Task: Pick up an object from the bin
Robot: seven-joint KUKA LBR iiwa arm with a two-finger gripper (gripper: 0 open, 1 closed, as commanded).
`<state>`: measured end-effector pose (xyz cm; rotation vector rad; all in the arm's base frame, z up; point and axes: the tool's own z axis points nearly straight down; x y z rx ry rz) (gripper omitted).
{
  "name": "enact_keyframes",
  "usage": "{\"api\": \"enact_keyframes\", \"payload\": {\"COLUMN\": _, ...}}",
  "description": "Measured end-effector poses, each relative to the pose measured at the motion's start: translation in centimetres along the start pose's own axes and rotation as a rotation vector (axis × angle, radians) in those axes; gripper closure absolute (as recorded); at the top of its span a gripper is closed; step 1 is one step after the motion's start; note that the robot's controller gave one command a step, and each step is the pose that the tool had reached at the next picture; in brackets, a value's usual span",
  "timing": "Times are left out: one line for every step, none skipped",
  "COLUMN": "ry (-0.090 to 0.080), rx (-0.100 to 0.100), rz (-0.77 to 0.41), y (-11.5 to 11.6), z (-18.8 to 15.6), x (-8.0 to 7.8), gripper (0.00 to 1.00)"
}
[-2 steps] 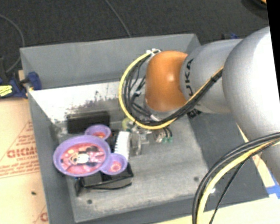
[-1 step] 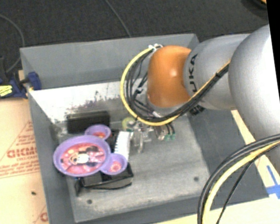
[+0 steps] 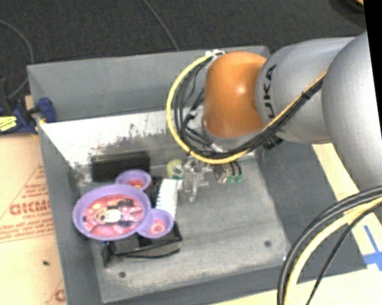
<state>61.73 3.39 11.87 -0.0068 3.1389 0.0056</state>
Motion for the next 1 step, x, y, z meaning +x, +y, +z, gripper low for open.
{"api": "enact_keyframes", "payload": {"ry": -0.005, "rx": 0.000, "rz": 0.000, "y": 0.01, "z": -1.82, "x": -0.15, "gripper": 1.00}}
